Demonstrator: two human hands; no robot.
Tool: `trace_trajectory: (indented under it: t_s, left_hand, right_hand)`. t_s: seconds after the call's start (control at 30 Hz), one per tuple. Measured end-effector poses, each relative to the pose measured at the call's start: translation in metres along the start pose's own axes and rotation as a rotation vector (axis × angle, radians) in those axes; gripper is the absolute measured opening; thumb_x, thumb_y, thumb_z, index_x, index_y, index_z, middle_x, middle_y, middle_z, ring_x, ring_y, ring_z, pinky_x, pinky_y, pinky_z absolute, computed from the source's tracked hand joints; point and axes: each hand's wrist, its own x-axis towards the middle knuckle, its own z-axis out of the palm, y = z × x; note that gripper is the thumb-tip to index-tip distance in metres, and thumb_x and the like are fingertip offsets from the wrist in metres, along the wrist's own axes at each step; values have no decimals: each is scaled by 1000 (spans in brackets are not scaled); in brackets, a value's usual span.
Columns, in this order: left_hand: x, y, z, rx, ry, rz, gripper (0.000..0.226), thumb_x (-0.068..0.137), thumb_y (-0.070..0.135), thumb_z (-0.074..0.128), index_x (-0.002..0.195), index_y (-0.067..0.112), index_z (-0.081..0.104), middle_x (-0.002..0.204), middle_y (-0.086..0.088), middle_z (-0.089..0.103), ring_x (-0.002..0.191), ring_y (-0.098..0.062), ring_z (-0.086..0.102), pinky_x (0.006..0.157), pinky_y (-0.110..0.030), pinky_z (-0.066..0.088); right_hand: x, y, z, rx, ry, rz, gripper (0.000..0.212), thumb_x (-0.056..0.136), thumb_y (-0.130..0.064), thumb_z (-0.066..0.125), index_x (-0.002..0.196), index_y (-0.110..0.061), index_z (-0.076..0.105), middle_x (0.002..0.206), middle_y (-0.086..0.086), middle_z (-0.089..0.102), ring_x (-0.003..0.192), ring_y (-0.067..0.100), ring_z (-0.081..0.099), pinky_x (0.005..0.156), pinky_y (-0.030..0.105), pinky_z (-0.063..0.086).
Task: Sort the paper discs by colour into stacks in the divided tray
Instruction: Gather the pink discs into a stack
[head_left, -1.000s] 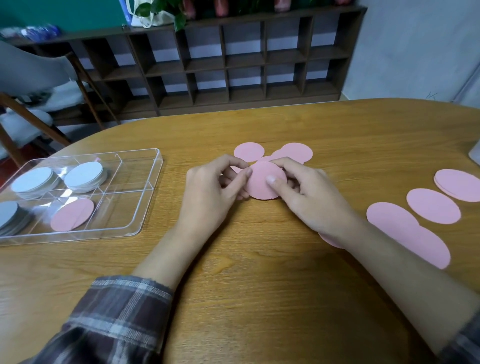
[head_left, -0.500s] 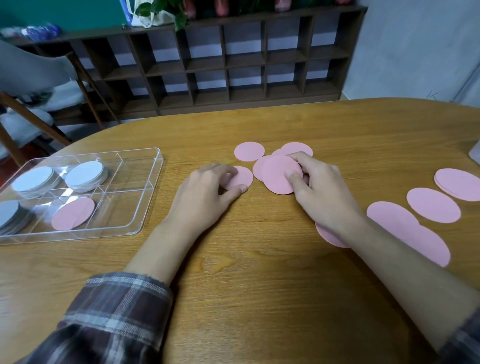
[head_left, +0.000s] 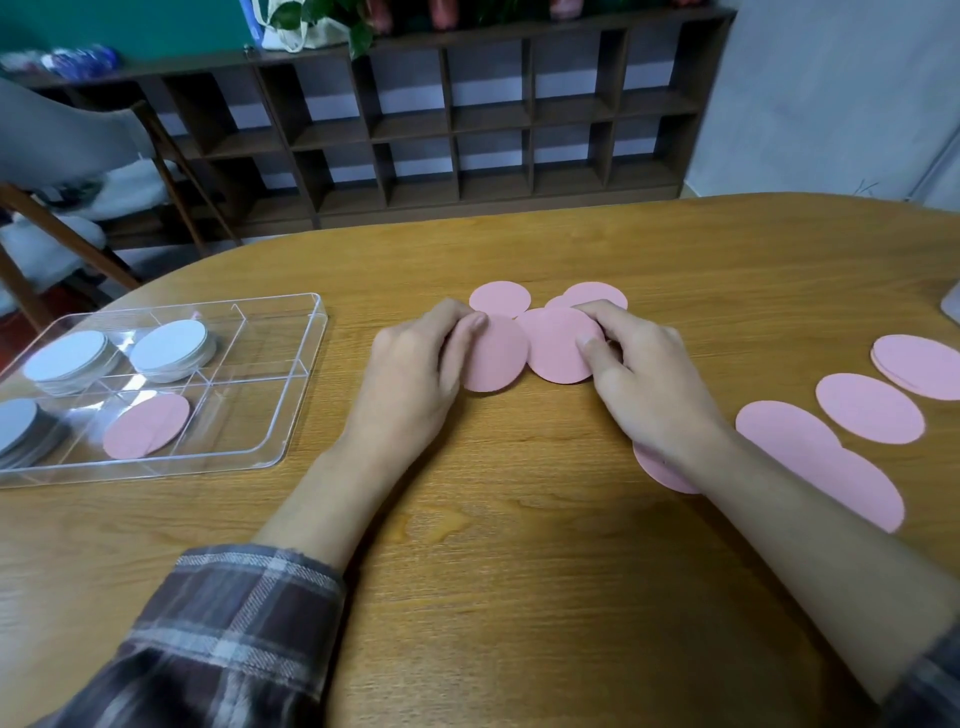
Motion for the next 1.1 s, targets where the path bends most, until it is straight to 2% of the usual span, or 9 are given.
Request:
trace_trajectory:
  t_s: [0.1, 0.27, 0.33, 0.47, 0.53, 0.67, 0.8, 0.97, 1.1]
  left_hand:
    - [-1, 3, 4, -95, -29, -26, 15, 106, 18, 60, 99, 11, 71, 68, 12, 64, 63, -13, 57, 68, -28, 48]
    - [-4, 4, 9, -184, -102, -83, 19, 99, 19, 69, 118, 18, 72, 73, 5, 74, 70, -11, 72, 74, -26, 57]
    - [-4, 5, 9, -185, -115, -109, 22, 96, 21, 73, 118, 22, 76, 79, 6, 75, 73, -11, 72, 74, -25, 58]
    - [-3, 7, 9, -214, -86, -157, 10, 91, 25, 80, 101, 22, 80, 76, 6, 75, 70, -10, 69, 68, -21, 55]
    - [-4, 8, 10, -218, -69, -153, 11, 89, 27, 82, 97, 20, 79, 78, 6, 75, 72, -9, 68, 68, -17, 52]
    - [-4, 4, 19, -26, -215, 22, 46, 93, 47, 74, 131, 21, 69, 132, 5, 68, 123, -10, 60, 106, -25, 44]
    - [-5, 4, 23, 130, -571, 57, 77, 97, 70, 46, 161, 30, 34, 170, 12, 26, 159, -8, 18, 129, -41, 22]
    - [-5, 1, 17, 103, -456, 58, 60, 96, 60, 60, 146, 28, 54, 139, 11, 58, 131, -12, 54, 106, -42, 47]
    - [-5, -1, 15, 68, -388, 19, 49, 90, 60, 67, 129, 31, 65, 110, 17, 62, 105, -10, 62, 88, -43, 55]
  right_hand:
    - [-1, -3, 0, 29, -23, -16, 33, 107, -14, 45, 128, -26, 68, 102, -15, 70, 93, 4, 59, 73, 5, 37]
    - [-4, -4, 4, 59, -83, -35, 36, 108, -16, 43, 128, -33, 68, 73, -45, 55, 81, -9, 54, 71, 6, 35]
    - [-4, -5, 3, 73, -93, -30, 35, 107, -19, 44, 128, -34, 68, 72, -42, 56, 81, -5, 55, 70, 9, 35]
    - [-7, -10, 2, 74, -136, -61, 30, 104, -23, 53, 127, -38, 66, 73, -9, 62, 72, 9, 55, 66, 21, 40]
    - [-6, -9, -1, 2, -153, -106, 29, 104, -19, 54, 128, -31, 65, 77, -17, 60, 73, 0, 55, 66, 11, 38]
    - [9, 7, -19, -93, -50, -64, 26, 104, -16, 50, 124, -23, 66, 91, -14, 66, 82, 7, 58, 69, 14, 36]
    - [16, 23, -32, -99, 24, 65, 29, 104, -19, 47, 126, -26, 65, 105, -3, 72, 98, 18, 60, 75, 24, 37]
    - [21, 30, -33, -119, 67, 88, 29, 102, -17, 48, 122, -26, 67, 103, -3, 73, 92, 16, 59, 66, 3, 36]
    - [18, 25, -30, -108, 43, 60, 29, 103, -17, 48, 124, -26, 67, 104, -5, 73, 95, 14, 60, 70, 0, 37]
